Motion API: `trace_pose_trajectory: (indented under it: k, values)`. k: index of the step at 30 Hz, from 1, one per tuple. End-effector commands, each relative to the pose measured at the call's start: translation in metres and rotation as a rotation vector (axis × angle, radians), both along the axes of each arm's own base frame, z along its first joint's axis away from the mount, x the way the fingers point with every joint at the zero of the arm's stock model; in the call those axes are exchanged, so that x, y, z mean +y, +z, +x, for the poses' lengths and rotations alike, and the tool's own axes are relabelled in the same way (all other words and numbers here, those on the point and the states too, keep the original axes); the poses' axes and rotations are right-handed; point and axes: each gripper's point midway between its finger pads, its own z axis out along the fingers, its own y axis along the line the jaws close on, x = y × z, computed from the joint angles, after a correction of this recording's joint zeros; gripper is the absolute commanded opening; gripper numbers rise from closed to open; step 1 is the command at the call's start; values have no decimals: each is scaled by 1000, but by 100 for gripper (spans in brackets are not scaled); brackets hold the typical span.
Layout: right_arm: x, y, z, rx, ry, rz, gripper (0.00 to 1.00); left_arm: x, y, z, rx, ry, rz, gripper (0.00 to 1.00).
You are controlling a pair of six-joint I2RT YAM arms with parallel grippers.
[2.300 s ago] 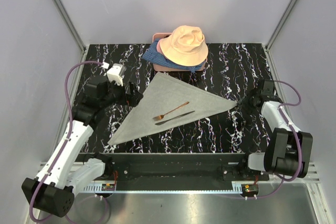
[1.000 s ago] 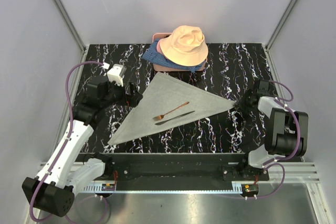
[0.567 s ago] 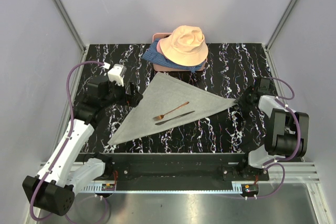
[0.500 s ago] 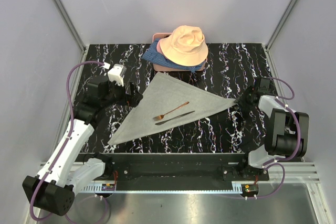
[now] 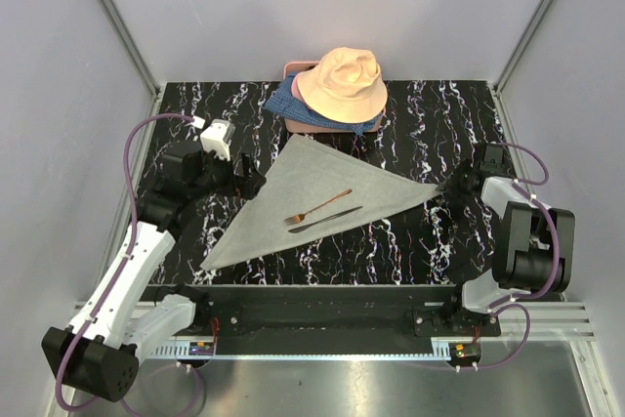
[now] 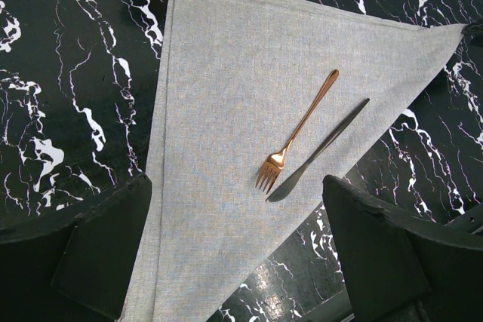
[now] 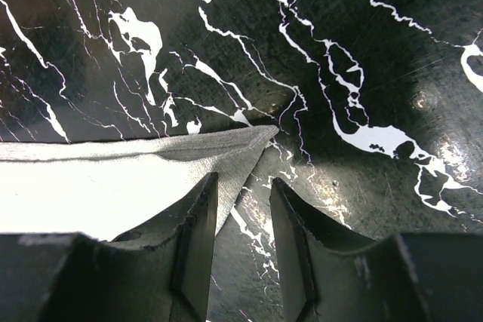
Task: Fold the napkin, place the utensils inside, and roll it up
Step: Fold the napkin
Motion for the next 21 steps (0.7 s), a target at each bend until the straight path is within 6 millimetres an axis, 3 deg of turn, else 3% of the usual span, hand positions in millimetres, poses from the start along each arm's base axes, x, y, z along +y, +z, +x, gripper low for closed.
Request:
trace_pose_trajectory:
  k: [1,14,21]
  values:
    - [-11,17,18,-66,-1,-37,42,1,7,6,-40,5,10,99]
    - [-14,-5,21,-23,-5,-36,41,1,7,6,-42,4,9,99]
    - [-19,-16,17,12,-29,-42,34,1,7,6,-42,4,9,99]
